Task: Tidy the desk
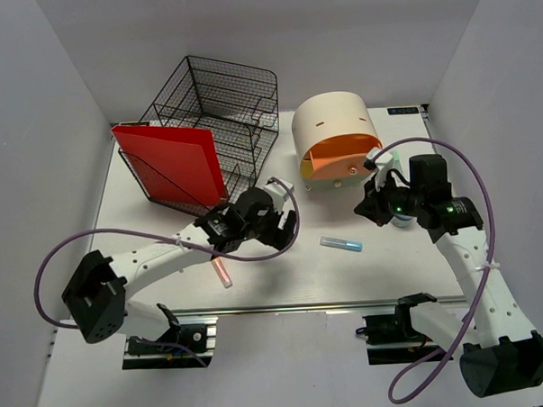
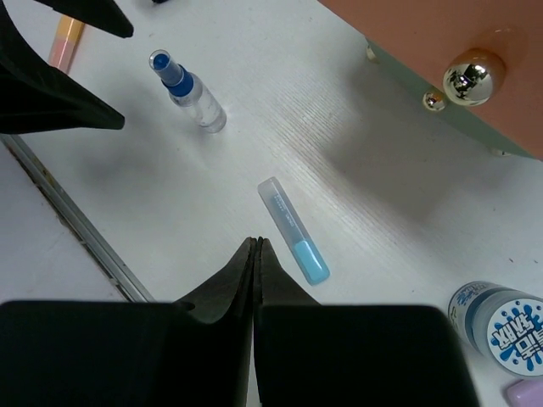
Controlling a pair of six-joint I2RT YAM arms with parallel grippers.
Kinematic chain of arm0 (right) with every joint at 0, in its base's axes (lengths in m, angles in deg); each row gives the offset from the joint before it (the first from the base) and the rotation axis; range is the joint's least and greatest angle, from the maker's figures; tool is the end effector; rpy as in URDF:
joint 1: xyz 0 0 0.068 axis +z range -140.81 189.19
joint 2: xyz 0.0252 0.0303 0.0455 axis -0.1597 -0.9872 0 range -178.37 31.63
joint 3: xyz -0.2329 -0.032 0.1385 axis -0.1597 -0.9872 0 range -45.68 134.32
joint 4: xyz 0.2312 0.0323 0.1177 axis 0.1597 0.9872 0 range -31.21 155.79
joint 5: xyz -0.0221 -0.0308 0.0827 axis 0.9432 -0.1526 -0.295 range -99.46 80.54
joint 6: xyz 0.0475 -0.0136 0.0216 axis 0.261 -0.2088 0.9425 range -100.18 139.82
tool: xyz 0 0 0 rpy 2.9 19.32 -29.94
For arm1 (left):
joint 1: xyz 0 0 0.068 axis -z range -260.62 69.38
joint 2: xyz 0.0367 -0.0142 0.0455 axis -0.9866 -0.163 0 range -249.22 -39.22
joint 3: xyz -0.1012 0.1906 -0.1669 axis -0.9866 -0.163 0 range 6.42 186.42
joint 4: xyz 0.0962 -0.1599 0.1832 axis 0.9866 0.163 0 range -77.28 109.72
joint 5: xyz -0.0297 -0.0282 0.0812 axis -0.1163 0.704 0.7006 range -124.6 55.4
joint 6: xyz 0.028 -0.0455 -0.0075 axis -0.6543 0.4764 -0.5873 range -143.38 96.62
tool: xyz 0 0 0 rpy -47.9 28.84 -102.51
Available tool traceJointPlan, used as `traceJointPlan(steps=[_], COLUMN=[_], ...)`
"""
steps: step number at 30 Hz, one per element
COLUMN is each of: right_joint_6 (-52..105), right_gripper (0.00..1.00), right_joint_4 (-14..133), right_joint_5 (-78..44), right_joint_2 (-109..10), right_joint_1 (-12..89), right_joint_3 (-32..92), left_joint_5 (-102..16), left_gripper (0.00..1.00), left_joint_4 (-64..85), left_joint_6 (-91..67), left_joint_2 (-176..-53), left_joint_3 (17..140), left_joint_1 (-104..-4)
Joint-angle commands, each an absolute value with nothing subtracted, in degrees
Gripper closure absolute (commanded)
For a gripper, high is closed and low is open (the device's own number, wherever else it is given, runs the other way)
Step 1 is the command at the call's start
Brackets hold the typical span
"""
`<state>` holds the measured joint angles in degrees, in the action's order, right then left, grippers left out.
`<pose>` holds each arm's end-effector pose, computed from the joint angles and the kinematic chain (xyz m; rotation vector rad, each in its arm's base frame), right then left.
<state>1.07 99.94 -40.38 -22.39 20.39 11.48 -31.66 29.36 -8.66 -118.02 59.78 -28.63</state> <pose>0.1815 0.0546 0.3362 -0.8373 2.0062 0.5254 0.1845 -0.2329 0.2480 0.7299 2.2487 -0.5268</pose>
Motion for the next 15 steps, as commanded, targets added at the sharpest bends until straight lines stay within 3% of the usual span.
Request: traceJointPlan(steps=[1, 15], right_joint_6=[-0.22, -0.75], right_gripper=[0.99, 0.99], right_joint_4=[100.89, 100.71], right_joint_5=[-41.98, -42.51], right_joint_2=[-21.45, -21.19], right_joint_1=[19.39, 17.55], right_joint_3=[11.01, 11.27], left_joint_5=[-32.41, -29.24], left_gripper=[0.06, 0.03], left_joint_4=[28.19, 26.43], left_joint_6=[-13.62, -15.56], left_joint_2=[-119.80, -129.48], left_joint_3=[63.28, 68.03], left_joint_1=[-28.32, -28.32])
